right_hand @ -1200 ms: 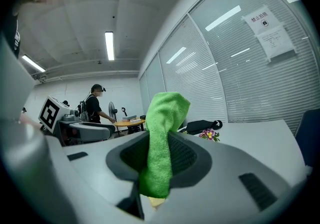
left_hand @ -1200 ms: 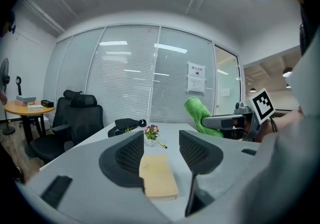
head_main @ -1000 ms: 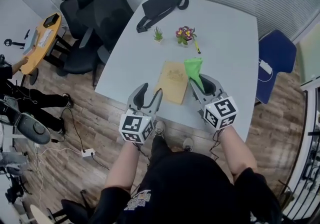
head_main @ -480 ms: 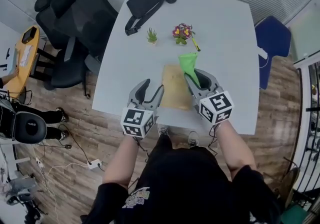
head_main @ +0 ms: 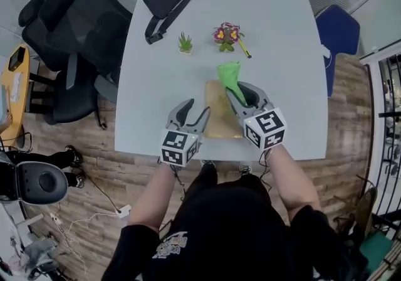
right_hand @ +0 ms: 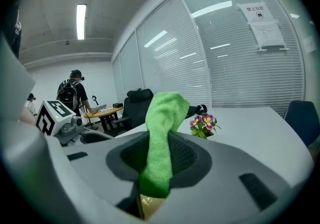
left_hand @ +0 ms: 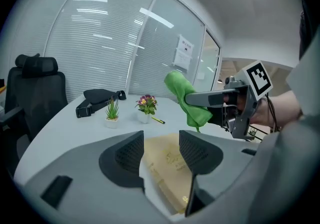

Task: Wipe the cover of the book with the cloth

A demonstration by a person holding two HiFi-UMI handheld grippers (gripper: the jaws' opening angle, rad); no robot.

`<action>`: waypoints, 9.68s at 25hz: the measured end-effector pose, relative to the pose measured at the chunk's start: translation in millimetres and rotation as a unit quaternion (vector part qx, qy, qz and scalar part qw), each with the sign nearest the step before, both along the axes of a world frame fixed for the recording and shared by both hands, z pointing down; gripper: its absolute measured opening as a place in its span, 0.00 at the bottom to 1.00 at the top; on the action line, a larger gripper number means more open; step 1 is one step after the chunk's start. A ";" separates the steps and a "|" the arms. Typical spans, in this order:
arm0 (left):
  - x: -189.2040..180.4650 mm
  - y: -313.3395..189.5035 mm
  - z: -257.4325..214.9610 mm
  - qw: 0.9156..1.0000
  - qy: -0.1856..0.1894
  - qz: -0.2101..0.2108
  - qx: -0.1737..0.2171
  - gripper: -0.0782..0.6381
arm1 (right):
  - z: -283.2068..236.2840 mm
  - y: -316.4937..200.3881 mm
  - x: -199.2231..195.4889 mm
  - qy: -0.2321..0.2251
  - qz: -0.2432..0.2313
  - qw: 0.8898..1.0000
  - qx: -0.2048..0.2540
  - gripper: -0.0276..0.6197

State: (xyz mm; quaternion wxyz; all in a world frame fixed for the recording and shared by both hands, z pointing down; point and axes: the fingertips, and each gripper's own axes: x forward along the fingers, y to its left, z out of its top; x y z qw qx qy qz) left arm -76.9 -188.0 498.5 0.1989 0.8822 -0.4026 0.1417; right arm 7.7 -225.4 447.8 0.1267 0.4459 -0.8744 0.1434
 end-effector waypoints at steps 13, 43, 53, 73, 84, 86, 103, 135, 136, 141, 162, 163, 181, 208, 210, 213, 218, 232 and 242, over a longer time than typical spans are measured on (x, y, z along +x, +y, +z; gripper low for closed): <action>14.7 -8.1 72.2 0.995 -0.006 0.064 -0.077 0.40 | 61.5 -24.5 -21.4 0.051 0.008 0.997 -0.058 0.20; 20.5 -14.9 126.3 0.986 0.035 0.070 -0.149 0.45 | 157.1 -27.8 -46.0 0.252 -0.093 0.955 -0.124 0.20; 17.2 -19.4 124.6 0.987 0.032 0.062 -0.142 0.45 | 155.3 -31.1 -33.4 0.241 -0.063 0.959 -0.134 0.20; 16.7 -21.6 124.4 0.989 0.022 0.059 -0.131 0.45 | 153.1 -27.0 50.6 0.218 0.062 0.963 -0.148 0.20; 16.6 -21.3 123.9 0.990 0.015 0.056 -0.129 0.45 | 152.4 -18.5 80.8 0.197 0.115 0.960 -0.161 0.20; 16.8 -21.3 124.0 0.990 0.014 0.056 -0.129 0.45 | 153.3 -17.3 84.4 0.196 0.123 0.959 -0.163 0.20; 17.9 -19.2 124.1 0.990 0.014 0.039 -0.138 0.41 | 142.4 -4.8 91.2 0.171 0.171 0.957 -0.159 0.20; 15.4 -9.8 126.1 0.984 0.052 -0.001 -0.173 0.38 | 153.3 30.3 -14.7 0.156 -0.008 0.971 -0.182 0.20; 15.4 -9.9 126.2 0.984 0.052 -0.001 -0.173 0.38 | 153.3 30.6 -9.8 0.153 -0.001 0.971 -0.183 0.20; 15.1 -10.4 126.3 0.984 0.051 0.000 -0.171 0.38 | 154.7 31.9 20.7 0.148 0.039 0.970 -0.187 0.20; 15.8 -9.4 125.6 0.984 0.048 0.000 -0.169 0.37 | 154.2 42.8 88.6 0.140 0.133 0.961 -0.197 0.20; 15.9 -9.7 125.7 0.984 0.048 0.000 -0.169 0.37 | 152.5 43.2 86.6 0.142 0.131 0.962 -0.193 0.20; 16.5 -10.2 125.9 0.983 0.053 -0.002 -0.176 0.36 | 146.6 78.2 -26.0 0.102 0.019 0.974 -0.200 0.20; 17.2 -10.2 125.0 0.983 0.058 0.000 -0.177 0.35 | 156.3 77.0 32.8 0.140 0.057 0.968 -0.198 0.20; 17.0 -10.1 124.9 0.983 0.058 -0.001 -0.177 0.35 | 156.9 75.0 45.7 0.140 0.073 0.967 -0.200 0.20; 17.0 -10.1 125.2 0.982 0.057 -0.001 -0.178 0.35 | 156.8 73.5 63.5 0.135 0.097 0.964 -0.206 0.20; 16.5 -10.2 125.2 0.982 0.059 -0.003 -0.177 0.35 | 160.6 74.8 80.6 0.117 0.127 0.960 -0.220 0.20; 17.3 -9.6 127.0 0.982 0.061 -0.007 -0.180 0.35 | 141.3 92.9 16.9 0.174 0.052 0.969 -0.170 0.20; 17.2 -9.8 126.6 0.981 0.064 -0.004 -0.183 0.34 | 148.2 117.3 -30.8 0.154 -0.004 0.970 -0.186 0.20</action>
